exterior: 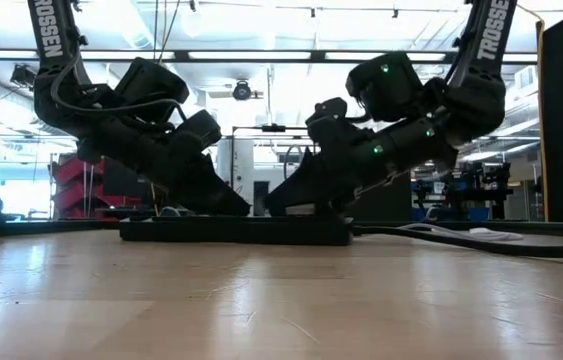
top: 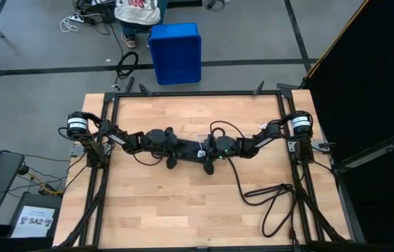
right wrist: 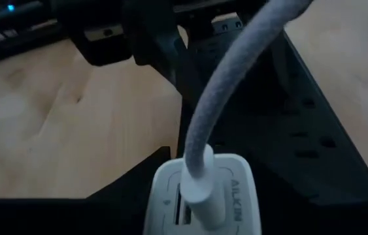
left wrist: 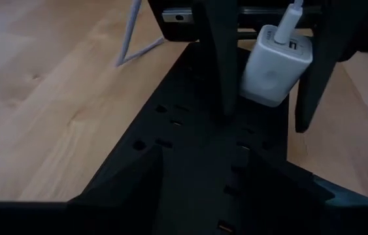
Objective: Insert USB
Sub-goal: Remove the white charger adapter from the black outlet extension
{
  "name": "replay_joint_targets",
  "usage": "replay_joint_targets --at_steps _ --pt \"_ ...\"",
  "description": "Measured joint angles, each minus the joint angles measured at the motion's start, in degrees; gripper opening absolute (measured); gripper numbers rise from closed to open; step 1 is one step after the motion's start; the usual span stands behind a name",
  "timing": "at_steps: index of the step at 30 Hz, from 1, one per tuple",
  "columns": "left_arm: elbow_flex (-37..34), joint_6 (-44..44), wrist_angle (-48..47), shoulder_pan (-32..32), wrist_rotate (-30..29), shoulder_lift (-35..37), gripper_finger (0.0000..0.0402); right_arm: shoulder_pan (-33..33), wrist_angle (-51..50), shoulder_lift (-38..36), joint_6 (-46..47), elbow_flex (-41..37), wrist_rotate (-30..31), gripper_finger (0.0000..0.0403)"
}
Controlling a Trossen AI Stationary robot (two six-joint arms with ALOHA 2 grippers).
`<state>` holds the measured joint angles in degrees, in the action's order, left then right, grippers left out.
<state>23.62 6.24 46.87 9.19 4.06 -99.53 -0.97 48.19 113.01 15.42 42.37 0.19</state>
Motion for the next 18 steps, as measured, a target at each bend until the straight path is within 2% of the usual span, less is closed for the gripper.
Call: replay_joint_targets --at_steps 7,12,18 --pt "0.0 0.0 0.1 0.0 0.0 0.0 0.0213 0.2 -1.8 -0.7 -0.7 0.0 0.5 0.016" --pt "0.0 0.2 0.1 0.0 -0.1 0.0 0.0213 0.5 -2.6 -0.7 -3.1 0.0 3.3 0.011" --pt "0.0 0.4 0.1 0.0 -0.1 0.0 0.0213 0.6 -2.5 -1.4 -5.7 -0.1 4.7 0.011"
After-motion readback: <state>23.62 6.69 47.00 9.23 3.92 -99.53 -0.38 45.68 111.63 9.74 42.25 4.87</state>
